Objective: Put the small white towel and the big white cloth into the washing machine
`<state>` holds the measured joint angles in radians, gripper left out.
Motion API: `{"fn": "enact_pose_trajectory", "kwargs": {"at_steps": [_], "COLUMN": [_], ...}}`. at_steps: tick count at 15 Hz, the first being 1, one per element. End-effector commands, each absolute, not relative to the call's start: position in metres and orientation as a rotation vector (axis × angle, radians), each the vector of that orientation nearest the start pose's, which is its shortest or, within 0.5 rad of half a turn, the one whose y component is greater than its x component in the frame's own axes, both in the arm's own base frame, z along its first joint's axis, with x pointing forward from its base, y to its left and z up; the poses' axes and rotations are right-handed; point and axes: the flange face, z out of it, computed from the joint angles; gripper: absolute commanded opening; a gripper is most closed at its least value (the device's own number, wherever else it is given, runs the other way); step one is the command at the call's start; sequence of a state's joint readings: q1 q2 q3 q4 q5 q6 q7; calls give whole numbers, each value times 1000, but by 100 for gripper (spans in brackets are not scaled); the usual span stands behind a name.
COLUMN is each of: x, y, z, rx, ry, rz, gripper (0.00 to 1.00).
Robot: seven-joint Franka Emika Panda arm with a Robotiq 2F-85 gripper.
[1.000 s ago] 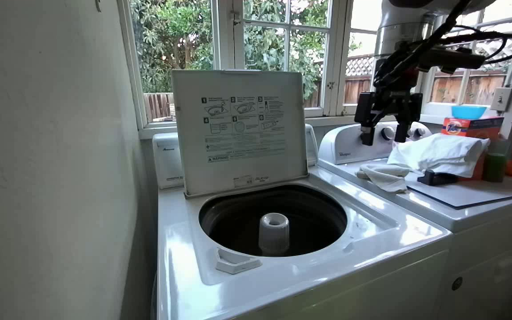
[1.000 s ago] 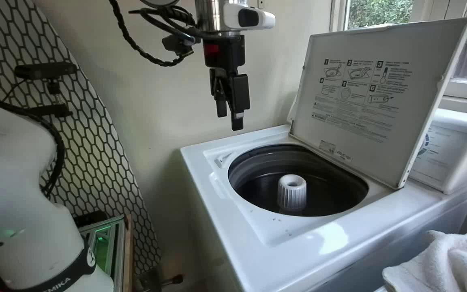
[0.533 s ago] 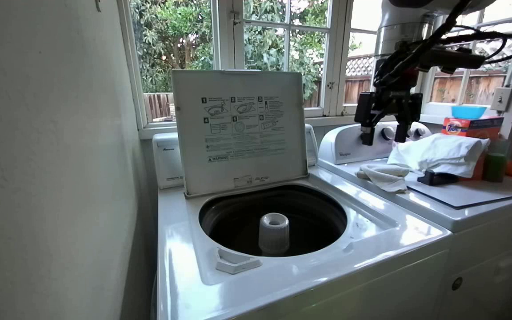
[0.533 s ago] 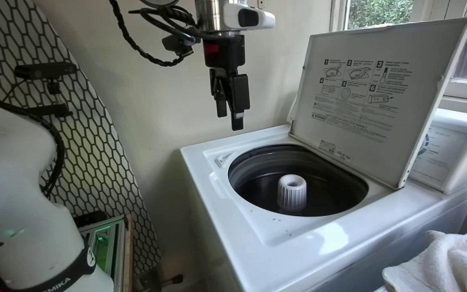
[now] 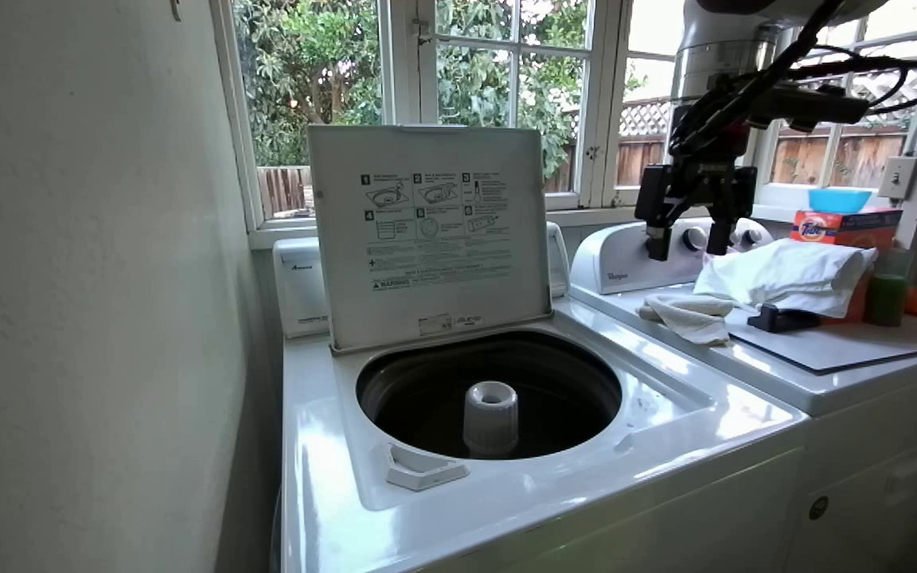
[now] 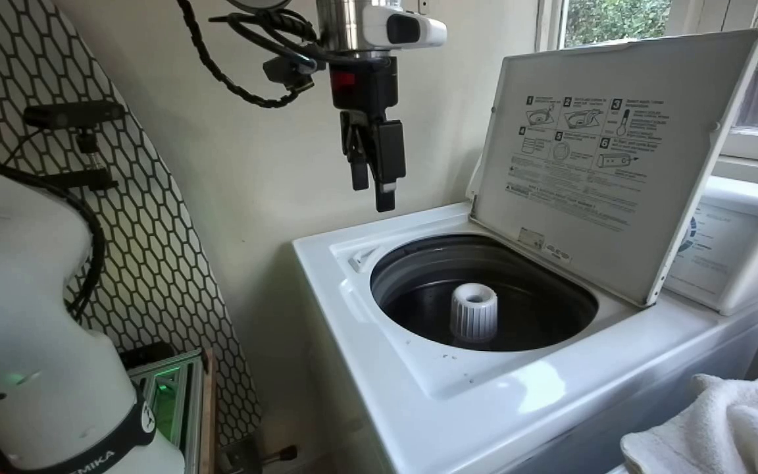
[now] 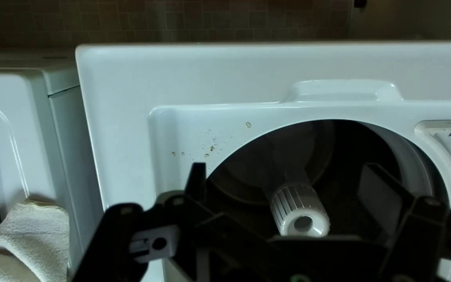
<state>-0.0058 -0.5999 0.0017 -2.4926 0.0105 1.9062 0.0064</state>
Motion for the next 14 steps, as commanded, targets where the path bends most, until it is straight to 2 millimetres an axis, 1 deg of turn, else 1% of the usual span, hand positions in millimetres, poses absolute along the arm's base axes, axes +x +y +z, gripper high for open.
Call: {"fn": "enact_pose_trajectory", "kwargs": {"at_steps": [1, 3, 5, 7, 9, 10, 12, 14], "x": [381, 393, 403, 416, 433, 444, 468, 493], "y": [-17, -44, -75, -107, -132, -141, -150, -161], "z": [493, 494, 495, 493, 488, 485, 481, 475], "rx": [-3107, -3076, -3043, -3004, -2978, -2966, -2939, -2933], "ry": [106, 217, 332, 444, 560, 619, 736, 913], "rz": [-32, -52, -69, -76, -97, -110, -148, -209], "gripper": [100, 100, 100, 100, 100, 100, 100, 100]}}
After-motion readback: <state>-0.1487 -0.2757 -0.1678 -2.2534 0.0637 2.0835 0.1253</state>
